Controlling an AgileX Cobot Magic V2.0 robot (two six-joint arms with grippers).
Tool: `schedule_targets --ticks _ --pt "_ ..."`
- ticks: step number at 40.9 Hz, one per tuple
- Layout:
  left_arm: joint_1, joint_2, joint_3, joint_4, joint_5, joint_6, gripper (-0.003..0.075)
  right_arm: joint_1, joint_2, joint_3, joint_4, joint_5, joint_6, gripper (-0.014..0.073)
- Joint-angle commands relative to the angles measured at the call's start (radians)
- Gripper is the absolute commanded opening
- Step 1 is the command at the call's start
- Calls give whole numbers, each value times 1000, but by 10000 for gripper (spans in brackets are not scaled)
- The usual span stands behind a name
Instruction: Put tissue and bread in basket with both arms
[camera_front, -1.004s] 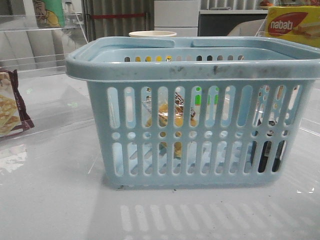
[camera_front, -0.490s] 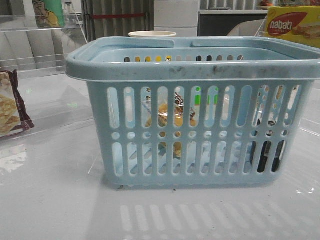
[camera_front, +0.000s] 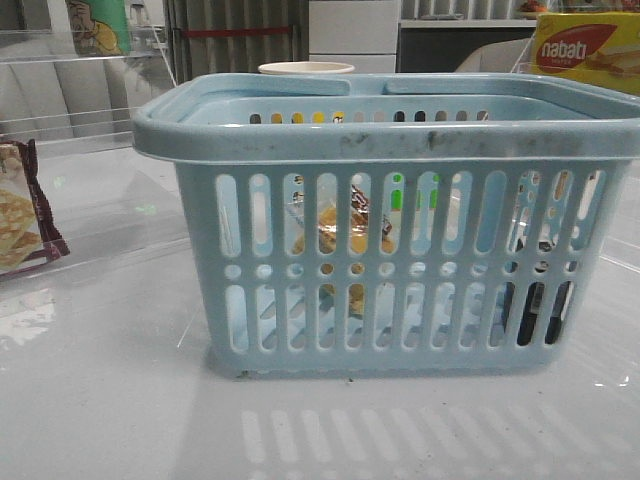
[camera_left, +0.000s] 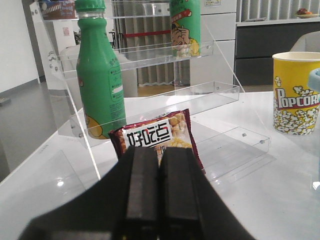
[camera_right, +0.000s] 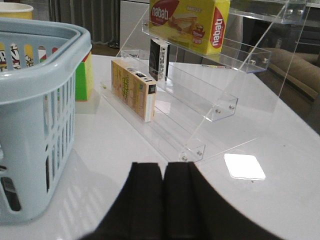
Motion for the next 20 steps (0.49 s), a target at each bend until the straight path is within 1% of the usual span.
schedule_targets --ticks 1,10,14,20 --pt "-3 -17 -2 -8 -88 -9 91 -3 -17 0 43 -101 -2 57" --pt "-3 -17 -2 -8 -88 -9 91 74 -17 0 52 -101 -3 57" --pt "-3 -17 -2 -8 -88 -9 91 80 -18 0 52 -110 -2 57" --pt "-3 -17 -2 -8 -88 -9 91 80 -18 1 52 -179 -2 57"
